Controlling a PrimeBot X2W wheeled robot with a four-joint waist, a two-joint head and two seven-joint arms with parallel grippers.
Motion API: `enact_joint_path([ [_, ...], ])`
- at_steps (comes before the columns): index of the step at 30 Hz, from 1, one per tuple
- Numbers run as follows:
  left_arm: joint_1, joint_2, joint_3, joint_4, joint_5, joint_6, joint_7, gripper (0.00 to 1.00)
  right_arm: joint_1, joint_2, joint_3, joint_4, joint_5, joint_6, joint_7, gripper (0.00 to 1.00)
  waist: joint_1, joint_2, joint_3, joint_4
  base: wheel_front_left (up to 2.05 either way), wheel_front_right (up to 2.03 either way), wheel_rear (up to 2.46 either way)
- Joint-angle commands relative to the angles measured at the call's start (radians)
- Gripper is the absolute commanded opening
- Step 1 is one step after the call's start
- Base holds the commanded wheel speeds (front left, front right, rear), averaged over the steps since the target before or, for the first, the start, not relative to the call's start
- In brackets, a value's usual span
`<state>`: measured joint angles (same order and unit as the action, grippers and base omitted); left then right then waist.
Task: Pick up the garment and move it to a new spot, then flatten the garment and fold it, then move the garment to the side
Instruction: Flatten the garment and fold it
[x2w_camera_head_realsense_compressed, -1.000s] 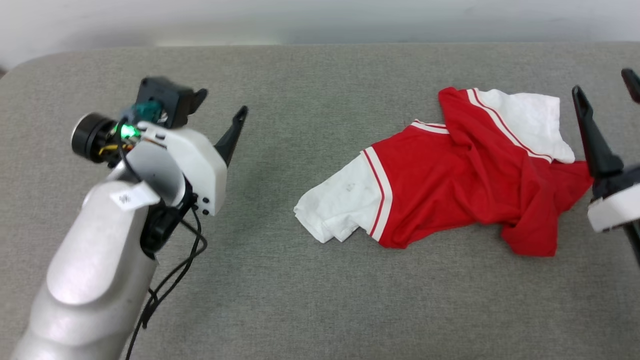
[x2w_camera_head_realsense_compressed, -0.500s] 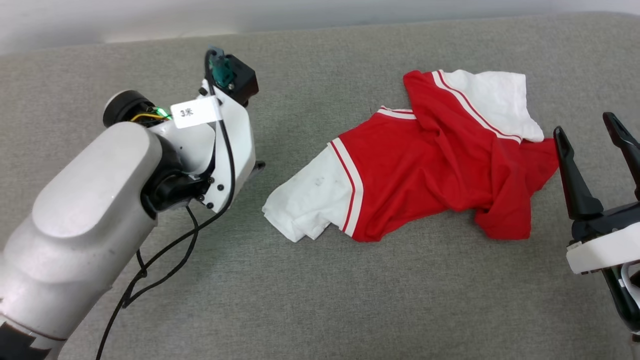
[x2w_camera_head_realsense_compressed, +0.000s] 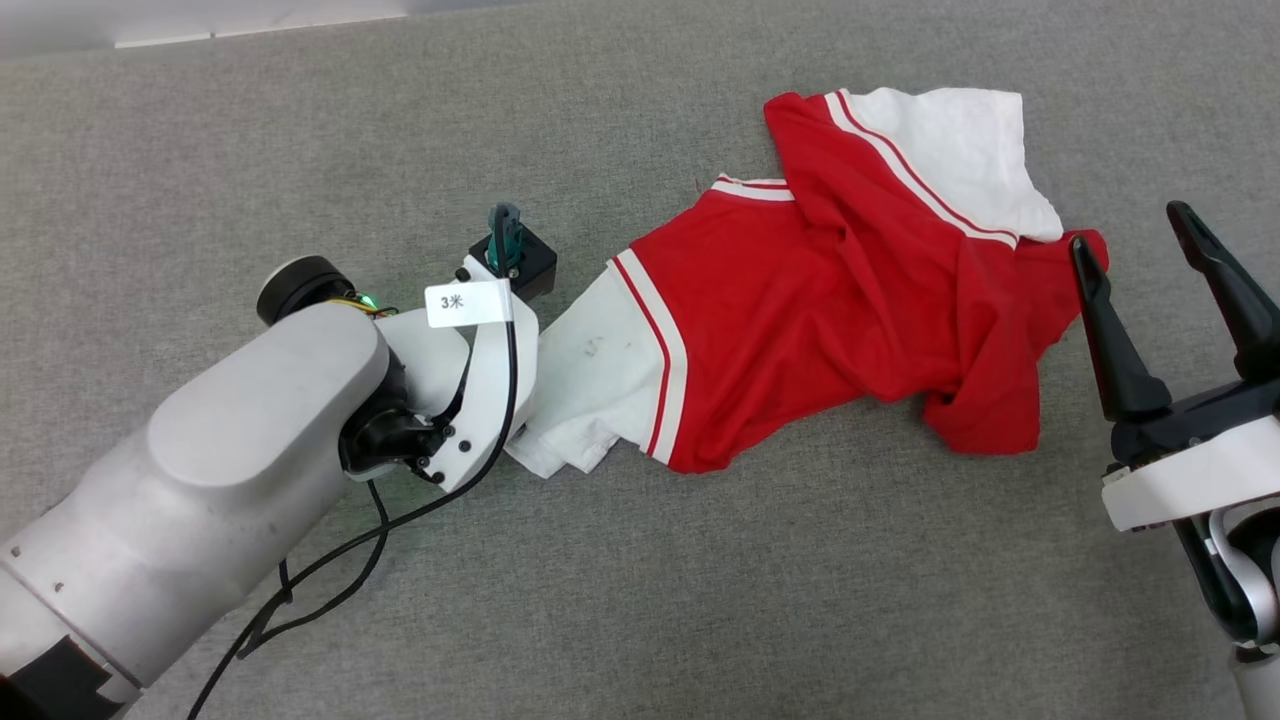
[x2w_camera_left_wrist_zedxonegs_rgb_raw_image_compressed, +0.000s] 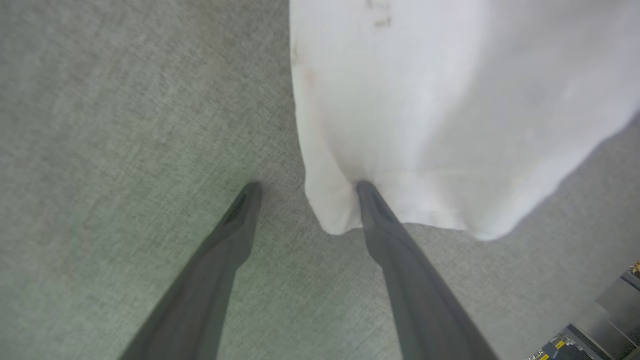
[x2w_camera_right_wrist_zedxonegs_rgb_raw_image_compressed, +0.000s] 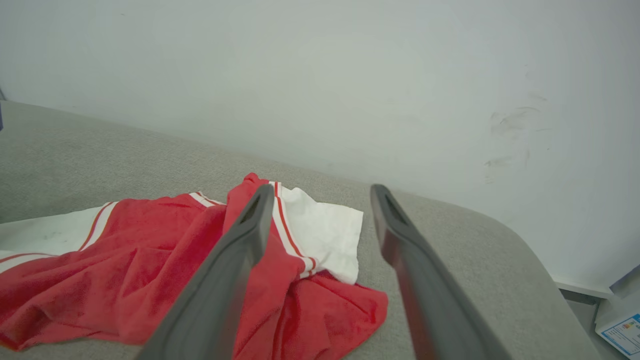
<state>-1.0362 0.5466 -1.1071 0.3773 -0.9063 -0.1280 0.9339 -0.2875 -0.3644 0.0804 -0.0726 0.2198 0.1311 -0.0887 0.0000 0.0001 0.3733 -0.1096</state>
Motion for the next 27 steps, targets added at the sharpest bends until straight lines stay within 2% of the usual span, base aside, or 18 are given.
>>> enact_joint_path([
  [1, 0.027, -0.004, -0.044, 0.024, -0.013, -0.001, 0.0, 1.0, -0.01, 0.009, 0.005, 0.004, 0.001, -0.001, -0.008, 1.0, 0.0, -0.0001, 0.006, -0.005, 0.0, 0.0, 0.0],
  [2, 0.03, -0.002, -0.063, 0.03, -0.02, -0.001, -0.009, 0.93, -0.013, 0.009, 0.007, 0.007, 0.001, -0.001, -0.009, 1.0, 0.0, -0.0001, 0.007, -0.006, 0.0, 0.0, 0.0],
  [3, 0.033, -0.004, -0.075, 0.033, -0.032, -0.001, -0.022, 0.28, -0.015, 0.009, 0.008, 0.009, 0.0, -0.001, -0.01, 1.0, 0.0, -0.0001, 0.009, -0.005, 0.0, 0.0, 0.0],
  [4, 0.033, -0.008, -0.086, 0.035, -0.044, -0.001, -0.031, 0.0, -0.017, 0.008, 0.007, 0.013, -0.002, -0.001, -0.011, 1.0, 0.0, -0.0001, 0.009, -0.003, 0.0, 0.0, 0.0],
  [8, -0.006, -0.011, -0.105, 0.036, -0.064, -0.001, -0.1, 0.0, -0.013, 0.006, 0.001, 0.024, -0.007, -0.001, -0.014, 1.0, 0.0, -0.0001, -0.005, 0.021, 0.0, 0.0, 0.0],
  [11, -0.053, 0.013, -0.105, 0.034, -0.079, 0.0, -0.147, 0.0, 0.006, 0.003, -0.011, 0.029, -0.007, -0.001, -0.011, 1.0, 0.0, -0.0001, -0.025, 0.047, 0.0, 0.0, 0.0],
  [15, -0.078, 0.074, -0.102, 0.041, -0.1, 0.0, -0.182, 0.0, 0.031, 0.004, -0.023, 0.033, -0.002, -0.001, -0.009, 1.0, 0.0, -0.0001, -0.052, 0.076, 0.0, 0.0, 0.0],
  [21, -0.044, 0.201, -0.088, 0.083, -0.115, 0.007, -0.212, 0.0, 0.051, 0.007, -0.032, 0.029, 0.002, -0.001, -0.002, 1.0, 0.0, -0.0001, -0.067, 0.09, 0.0, 0.0, 0.0],
  [27, 0.03, 0.262, -0.068, 0.134, -0.151, 0.043, -0.259, 0.0, 0.058, 0.001, -0.03, 0.028, 0.009, -0.001, 0.008, 1.0, 0.0, -0.0001, -0.064, 0.081, 0.0, 0.0, 0.0],
])
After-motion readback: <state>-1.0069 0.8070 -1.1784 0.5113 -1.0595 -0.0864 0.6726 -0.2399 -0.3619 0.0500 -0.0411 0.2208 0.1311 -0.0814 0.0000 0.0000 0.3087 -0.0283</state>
